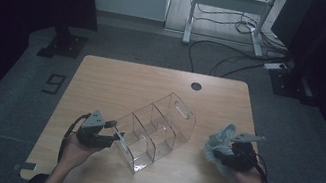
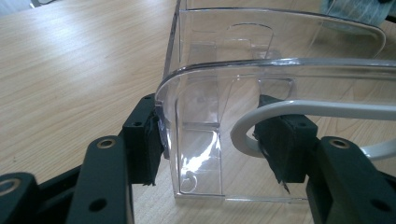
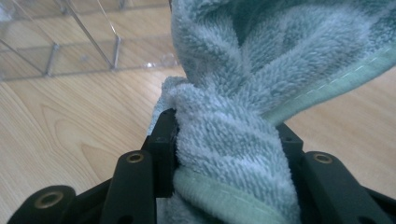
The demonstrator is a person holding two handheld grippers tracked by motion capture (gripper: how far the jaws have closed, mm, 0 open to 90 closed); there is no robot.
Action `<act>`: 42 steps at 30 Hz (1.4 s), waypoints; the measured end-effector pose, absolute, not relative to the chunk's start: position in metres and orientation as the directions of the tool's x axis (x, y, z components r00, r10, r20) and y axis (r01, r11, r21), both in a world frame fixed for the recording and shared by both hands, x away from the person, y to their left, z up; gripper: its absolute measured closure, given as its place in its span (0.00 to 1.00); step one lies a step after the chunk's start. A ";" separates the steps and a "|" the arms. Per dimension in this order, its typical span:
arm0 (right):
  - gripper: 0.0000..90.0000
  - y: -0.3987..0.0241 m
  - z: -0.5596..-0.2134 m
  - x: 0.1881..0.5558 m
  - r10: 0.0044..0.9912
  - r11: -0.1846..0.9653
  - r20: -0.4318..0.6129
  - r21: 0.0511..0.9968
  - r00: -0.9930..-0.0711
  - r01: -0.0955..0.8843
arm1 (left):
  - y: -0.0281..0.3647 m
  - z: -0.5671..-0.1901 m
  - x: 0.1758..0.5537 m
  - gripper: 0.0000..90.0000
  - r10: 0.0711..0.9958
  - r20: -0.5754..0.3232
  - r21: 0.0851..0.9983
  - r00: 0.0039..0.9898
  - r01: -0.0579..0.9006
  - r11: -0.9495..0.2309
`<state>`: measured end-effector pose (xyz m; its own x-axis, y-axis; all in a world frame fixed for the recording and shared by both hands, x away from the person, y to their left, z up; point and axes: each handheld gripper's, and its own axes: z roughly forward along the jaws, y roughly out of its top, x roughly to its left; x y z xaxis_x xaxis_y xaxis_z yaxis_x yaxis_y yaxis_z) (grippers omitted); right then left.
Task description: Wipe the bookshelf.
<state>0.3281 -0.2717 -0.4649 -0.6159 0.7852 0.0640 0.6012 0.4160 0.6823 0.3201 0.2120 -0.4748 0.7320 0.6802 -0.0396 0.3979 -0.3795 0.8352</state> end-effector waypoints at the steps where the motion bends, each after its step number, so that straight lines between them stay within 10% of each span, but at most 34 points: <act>1: 0.61 -0.272 -0.465 0.328 0.785 0.416 0.064 0.682 -0.616 0.601 | 0.212 -0.475 0.320 0.49 0.680 -0.040 0.835 0.732 0.398 -0.379; 42: 0.60 -0.222 -0.373 0.360 0.741 0.422 -0.007 0.783 -0.671 0.458 | 0.208 -0.476 0.318 0.49 0.670 -0.049 0.835 0.741 0.398 -0.379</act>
<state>0.3602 -0.2216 -0.3727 -0.6711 0.7413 -0.0069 0.4579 0.4218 0.7826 0.3180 0.2076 -0.4759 0.7407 0.6701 -0.0491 0.3985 -0.3793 0.8351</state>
